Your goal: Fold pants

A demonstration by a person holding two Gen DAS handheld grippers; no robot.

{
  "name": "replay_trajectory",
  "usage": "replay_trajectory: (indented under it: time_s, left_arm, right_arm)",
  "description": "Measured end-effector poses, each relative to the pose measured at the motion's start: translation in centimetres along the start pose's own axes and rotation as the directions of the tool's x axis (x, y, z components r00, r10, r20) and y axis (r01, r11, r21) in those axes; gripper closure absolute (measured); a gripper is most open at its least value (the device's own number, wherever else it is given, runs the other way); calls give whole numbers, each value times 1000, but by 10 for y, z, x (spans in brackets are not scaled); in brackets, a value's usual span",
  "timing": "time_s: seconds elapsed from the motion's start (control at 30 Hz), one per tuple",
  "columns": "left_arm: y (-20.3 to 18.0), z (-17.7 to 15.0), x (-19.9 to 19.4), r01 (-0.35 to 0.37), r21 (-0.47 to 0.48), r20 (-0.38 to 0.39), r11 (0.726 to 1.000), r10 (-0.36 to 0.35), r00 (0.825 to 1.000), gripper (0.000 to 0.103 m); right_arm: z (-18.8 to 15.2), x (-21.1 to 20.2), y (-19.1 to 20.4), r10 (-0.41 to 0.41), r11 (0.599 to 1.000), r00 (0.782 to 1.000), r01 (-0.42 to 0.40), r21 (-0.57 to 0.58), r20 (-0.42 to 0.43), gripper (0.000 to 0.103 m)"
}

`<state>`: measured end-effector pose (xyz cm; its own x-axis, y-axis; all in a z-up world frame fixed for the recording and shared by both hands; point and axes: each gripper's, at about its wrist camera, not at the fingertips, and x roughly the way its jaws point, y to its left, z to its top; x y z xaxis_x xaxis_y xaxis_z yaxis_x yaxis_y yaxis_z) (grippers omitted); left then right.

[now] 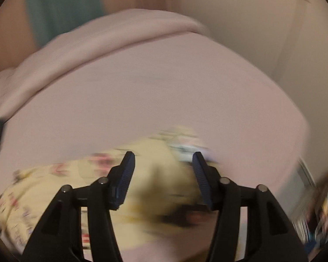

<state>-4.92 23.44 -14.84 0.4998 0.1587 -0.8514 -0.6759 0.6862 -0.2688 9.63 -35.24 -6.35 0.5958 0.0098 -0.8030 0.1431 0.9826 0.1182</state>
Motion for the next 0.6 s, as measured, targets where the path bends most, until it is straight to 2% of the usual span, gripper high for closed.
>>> replay_trajectory:
  time_s: [0.07, 0.13, 0.17, 0.2, 0.23, 0.3, 0.4, 0.47, 0.57, 0.6]
  left_arm:
    - [-6, 4, 8, 6, 14, 6, 1000, -6, 1000, 43]
    - [-8, 5, 22, -10, 13, -17, 1000, 11, 1000, 43]
    - [-6, 6, 26, -23, 14, -28, 1000, 23, 999, 44]
    - [-6, 6, 32, -34, 20, -32, 999, 34, 999, 52]
    - [-4, 5, 36, -53, 27, -27, 998, 53, 998, 58]
    - [1, 3, 36, -53, 25, -14, 998, 54, 998, 64]
    - [6, -4, 32, -47, 35, 1, 998, 47, 999, 66]
    - [7, -8, 29, -52, 56, 15, 997, 51, 999, 66]
    - [7, -8, 26, -55, 54, 19, 997, 54, 998, 66]
    - [7, -8, 26, -53, 52, 19, 997, 52, 998, 66]
  right_arm:
    - [7, 21, 57, 149, 986, 987, -154, -67, -67, 47]
    - [8, 43, 117, 296, 941, 941, -317, -118, -163, 48]
    - [8, 50, 137, 333, 922, 923, -362, -137, -194, 49]
    - [6, 63, 177, 378, 887, 893, -424, -180, -243, 50]
    - [5, 72, 204, 391, 867, 880, -450, -212, -269, 50]
    - [-3, 88, 253, 383, 836, 865, -474, -278, -323, 50]
    - [-22, 107, 306, 348, 782, 860, -486, -390, -374, 50]
    - [-36, 121, 330, 313, 760, 864, -477, -442, -394, 50]
    - [-42, 150, 339, 240, 745, 881, -436, -505, -407, 52]
    - [-46, 157, 341, 218, 745, 887, -421, -518, -408, 61]
